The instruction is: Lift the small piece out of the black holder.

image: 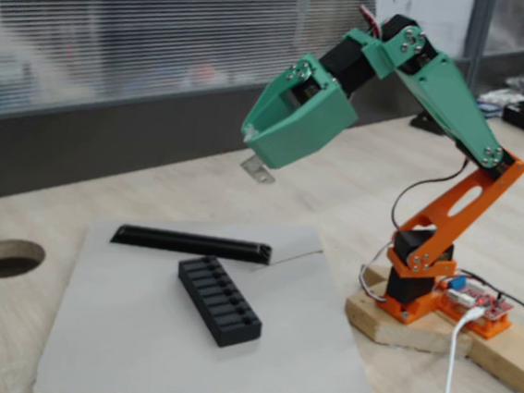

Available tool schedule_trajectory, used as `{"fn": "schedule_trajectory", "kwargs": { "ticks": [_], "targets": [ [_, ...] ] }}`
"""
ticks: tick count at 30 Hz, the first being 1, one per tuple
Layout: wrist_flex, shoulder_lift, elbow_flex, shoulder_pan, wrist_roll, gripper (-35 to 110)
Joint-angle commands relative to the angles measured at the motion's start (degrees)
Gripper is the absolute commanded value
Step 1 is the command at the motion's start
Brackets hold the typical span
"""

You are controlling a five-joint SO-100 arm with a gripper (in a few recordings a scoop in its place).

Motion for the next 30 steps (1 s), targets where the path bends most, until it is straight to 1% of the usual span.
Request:
{"fn": "schedule_trajectory", "kwargs": {
  "ticks": [1, 30],
  "targets": [
    [0.18, 2.9, -0.97, -0.09, 1.32, 2],
    [0.09, 3.08, -0.35, -0.09, 0.97, 2]
  ]
}}
